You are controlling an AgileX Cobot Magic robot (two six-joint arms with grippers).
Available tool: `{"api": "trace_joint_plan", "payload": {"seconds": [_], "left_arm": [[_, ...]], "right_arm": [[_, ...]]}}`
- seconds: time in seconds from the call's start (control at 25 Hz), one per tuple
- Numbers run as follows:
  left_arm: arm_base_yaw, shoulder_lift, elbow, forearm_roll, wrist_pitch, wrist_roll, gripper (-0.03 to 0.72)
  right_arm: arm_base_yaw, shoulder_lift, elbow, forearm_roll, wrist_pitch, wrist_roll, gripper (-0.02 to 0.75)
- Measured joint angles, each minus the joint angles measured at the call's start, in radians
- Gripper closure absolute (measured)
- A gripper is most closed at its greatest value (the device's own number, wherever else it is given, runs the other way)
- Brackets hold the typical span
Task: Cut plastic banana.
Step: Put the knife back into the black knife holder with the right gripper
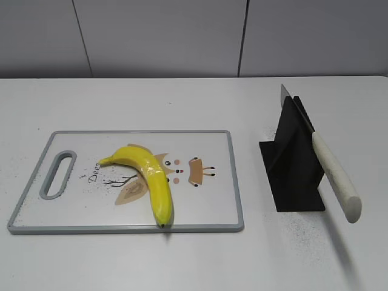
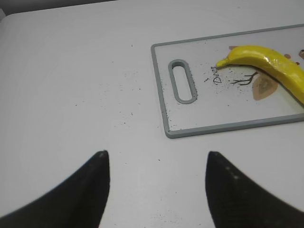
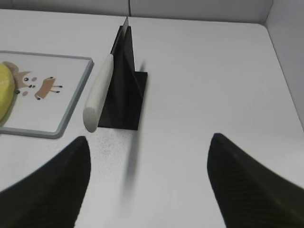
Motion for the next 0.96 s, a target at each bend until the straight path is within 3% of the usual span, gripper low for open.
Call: {"api": "trace_joint_plan", "payload": {"seconds": [0.32,0.96], "left_arm": [[0.0,0.0,0.0,0.003,-0.003,-0.008,0.093],[0.0,0.0,0.0,0.003,-0.003,-0.01,0.105]], "right_arm": [[0.0,0.0,0.038,0.002,-0.076,0.0,0.158],[0.0,0.0,0.068,-0.017,-0.019,0.006,0.158]]}}
